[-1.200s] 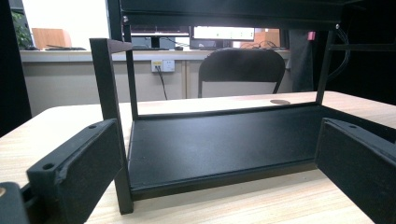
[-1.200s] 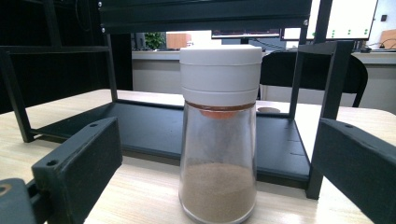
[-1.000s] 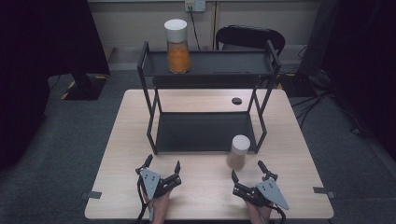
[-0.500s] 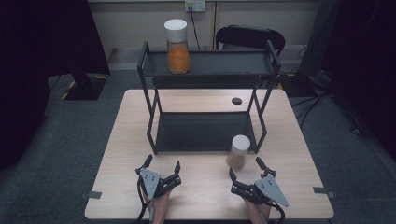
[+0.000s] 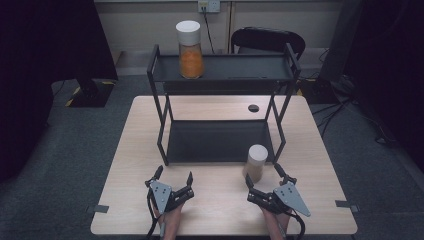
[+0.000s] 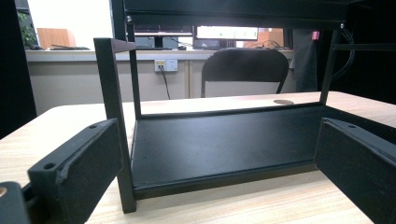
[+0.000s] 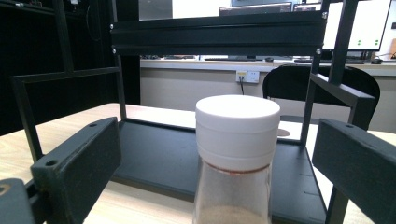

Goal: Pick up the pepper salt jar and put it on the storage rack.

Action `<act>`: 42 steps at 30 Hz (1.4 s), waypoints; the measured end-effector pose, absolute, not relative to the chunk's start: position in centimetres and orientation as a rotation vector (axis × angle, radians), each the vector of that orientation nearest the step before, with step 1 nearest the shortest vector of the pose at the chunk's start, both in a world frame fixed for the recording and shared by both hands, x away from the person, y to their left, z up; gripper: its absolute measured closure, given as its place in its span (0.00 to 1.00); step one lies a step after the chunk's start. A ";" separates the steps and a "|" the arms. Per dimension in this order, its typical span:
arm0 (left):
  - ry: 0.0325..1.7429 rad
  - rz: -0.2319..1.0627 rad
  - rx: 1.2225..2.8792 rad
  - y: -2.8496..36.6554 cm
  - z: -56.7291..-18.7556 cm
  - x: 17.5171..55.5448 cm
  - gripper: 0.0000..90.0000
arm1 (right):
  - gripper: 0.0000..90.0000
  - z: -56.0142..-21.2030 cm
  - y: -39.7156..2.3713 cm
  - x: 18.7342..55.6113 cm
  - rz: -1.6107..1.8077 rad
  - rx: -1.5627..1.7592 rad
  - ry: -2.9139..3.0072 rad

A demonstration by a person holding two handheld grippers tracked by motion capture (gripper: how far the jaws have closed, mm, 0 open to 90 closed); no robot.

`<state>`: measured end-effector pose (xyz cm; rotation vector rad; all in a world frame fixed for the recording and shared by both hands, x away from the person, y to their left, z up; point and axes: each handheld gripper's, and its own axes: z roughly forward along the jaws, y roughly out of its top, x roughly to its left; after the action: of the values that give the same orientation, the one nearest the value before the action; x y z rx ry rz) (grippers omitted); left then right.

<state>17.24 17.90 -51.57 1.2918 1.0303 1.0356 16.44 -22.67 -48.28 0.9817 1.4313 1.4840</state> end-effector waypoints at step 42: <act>1.030 1.037 1.293 17.9 -51.6 17.2 0.00 | 0.33 -45.4 -21.8 22.5 1.329 1.189 1.639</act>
<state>17.23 17.90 -51.57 1.2927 1.0297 1.0367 22.53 -21.85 -45.37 1.1894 1.6389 1.3285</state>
